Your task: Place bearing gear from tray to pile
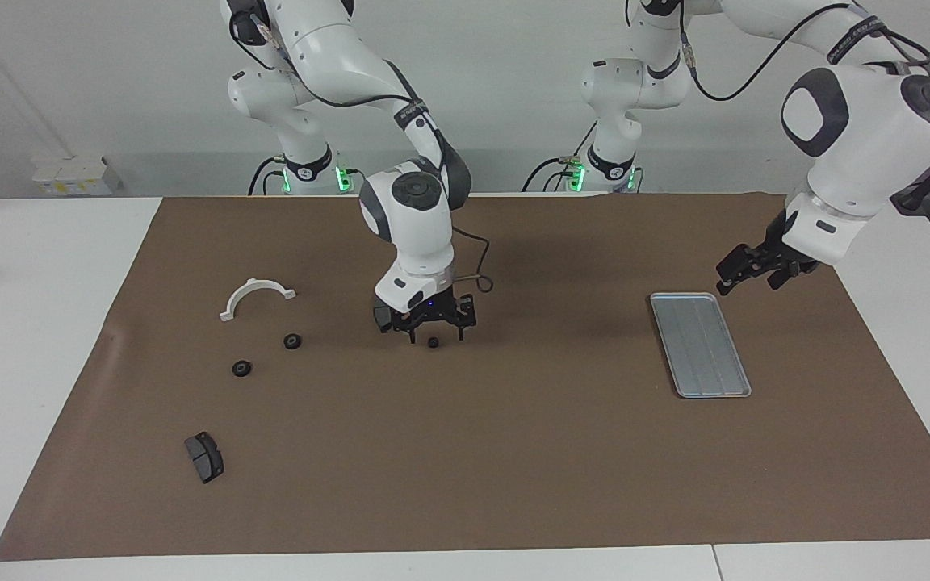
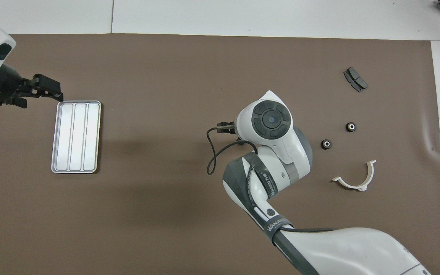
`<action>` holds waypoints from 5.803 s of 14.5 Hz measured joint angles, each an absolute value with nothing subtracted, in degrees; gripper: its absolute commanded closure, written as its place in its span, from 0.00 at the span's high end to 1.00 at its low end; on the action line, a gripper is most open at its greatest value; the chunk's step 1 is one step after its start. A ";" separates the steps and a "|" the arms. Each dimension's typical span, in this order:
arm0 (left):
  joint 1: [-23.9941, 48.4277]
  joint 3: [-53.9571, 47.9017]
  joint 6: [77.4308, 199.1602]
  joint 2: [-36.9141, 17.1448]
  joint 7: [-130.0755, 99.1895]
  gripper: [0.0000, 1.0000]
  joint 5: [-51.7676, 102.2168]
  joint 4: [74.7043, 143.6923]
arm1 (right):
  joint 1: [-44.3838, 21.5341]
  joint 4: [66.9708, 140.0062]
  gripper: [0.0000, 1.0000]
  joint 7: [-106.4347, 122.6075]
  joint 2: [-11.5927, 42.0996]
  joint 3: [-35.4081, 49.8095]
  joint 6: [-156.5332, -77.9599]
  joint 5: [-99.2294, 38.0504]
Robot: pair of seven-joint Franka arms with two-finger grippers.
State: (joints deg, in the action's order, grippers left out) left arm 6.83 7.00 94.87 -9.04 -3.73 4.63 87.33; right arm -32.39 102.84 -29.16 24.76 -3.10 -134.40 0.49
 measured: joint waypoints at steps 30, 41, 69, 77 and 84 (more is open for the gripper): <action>6.70 6.15 98.08 3.15 -3.50 1.00 0.98 101.03 | -29.07 104.71 0.00 -28.11 20.54 -4.24 -130.46 1.15; 6.40 6.69 98.08 3.21 -3.50 1.00 0.98 101.03 | -7.52 108.12 0.16 -12.16 20.25 -4.36 -137.02 1.07; 6.40 6.69 98.08 3.22 -3.50 1.00 0.98 101.03 | -2.14 90.69 1.00 -3.28 -0.44 -5.11 -89.43 1.49; 6.40 6.69 98.08 3.22 -3.50 1.00 0.98 101.03 | -1.90 90.71 1.00 -2.88 -0.45 -5.02 -89.42 1.55; 6.40 6.69 98.08 3.22 -3.50 1.00 0.98 101.03 | -1.94 90.03 1.00 -2.88 -0.44 -4.42 -89.42 1.50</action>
